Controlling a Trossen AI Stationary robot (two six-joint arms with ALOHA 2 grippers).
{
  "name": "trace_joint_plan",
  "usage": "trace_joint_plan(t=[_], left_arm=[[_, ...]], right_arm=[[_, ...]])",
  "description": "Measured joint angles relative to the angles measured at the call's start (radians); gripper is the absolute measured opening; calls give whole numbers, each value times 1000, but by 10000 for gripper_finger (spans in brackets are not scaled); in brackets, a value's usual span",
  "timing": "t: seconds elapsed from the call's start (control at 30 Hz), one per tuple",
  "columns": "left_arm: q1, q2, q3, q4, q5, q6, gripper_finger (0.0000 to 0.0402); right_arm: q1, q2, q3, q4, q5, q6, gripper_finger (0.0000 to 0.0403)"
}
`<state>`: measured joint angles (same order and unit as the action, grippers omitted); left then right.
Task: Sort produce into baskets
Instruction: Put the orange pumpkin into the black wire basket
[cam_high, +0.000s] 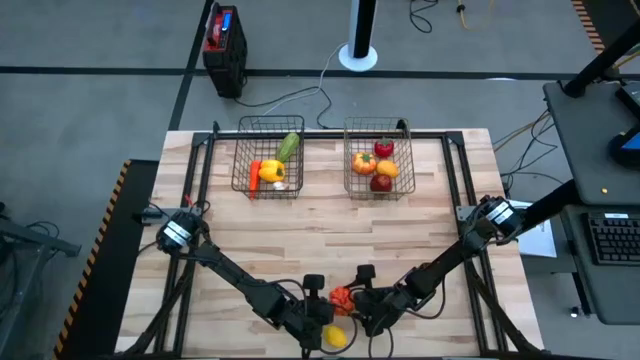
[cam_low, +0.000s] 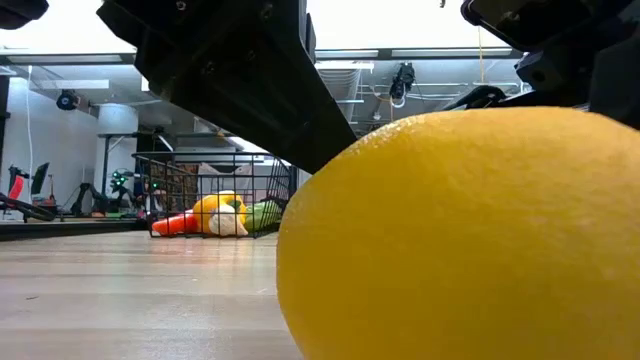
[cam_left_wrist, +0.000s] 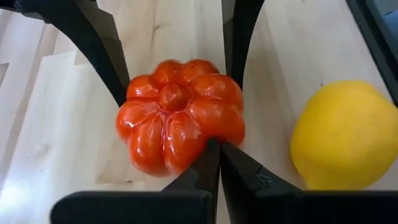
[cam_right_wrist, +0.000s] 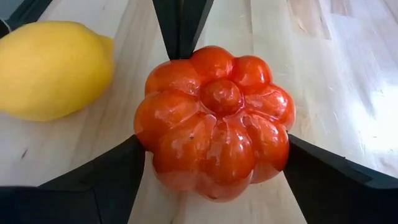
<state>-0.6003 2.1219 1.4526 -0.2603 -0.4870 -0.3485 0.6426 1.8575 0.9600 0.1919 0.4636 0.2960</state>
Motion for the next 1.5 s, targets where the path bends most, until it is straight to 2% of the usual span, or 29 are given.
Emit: trace_joint_plan(t=[0.13,0.3,0.53,0.8,0.9,1.0,1.17,1.23,1.33,1.5], left_arm=[[1,-5,36,-83,-13,4,0],[1,-9,87,-194,-83,26,0],[-3,-56,95,-206,-132,79,0],[-28,-164,57,-163,-243,155,0],[-33,-199,9,-78,-250,179,0],[-41,-238,-85,106,-245,230,0],[-46,-287,-285,653,-81,396,0],[-46,-304,-350,806,-48,420,0],[-45,-312,-410,912,-63,426,0],[-45,-326,-421,995,-189,371,9]], right_arm=[[-2,-17,-1,-21,1,10,332],[-6,-56,-1,-80,19,32,330],[-2,-92,-19,-111,12,48,329],[7,-147,-90,-79,100,65,329],[18,-152,-143,14,123,85,329],[33,-154,-177,104,149,89,329],[56,-154,-180,217,189,26,329],[61,-161,-174,236,203,-10,329],[64,-185,-160,239,227,-58,329],[66,-233,-134,241,247,-154,329]])
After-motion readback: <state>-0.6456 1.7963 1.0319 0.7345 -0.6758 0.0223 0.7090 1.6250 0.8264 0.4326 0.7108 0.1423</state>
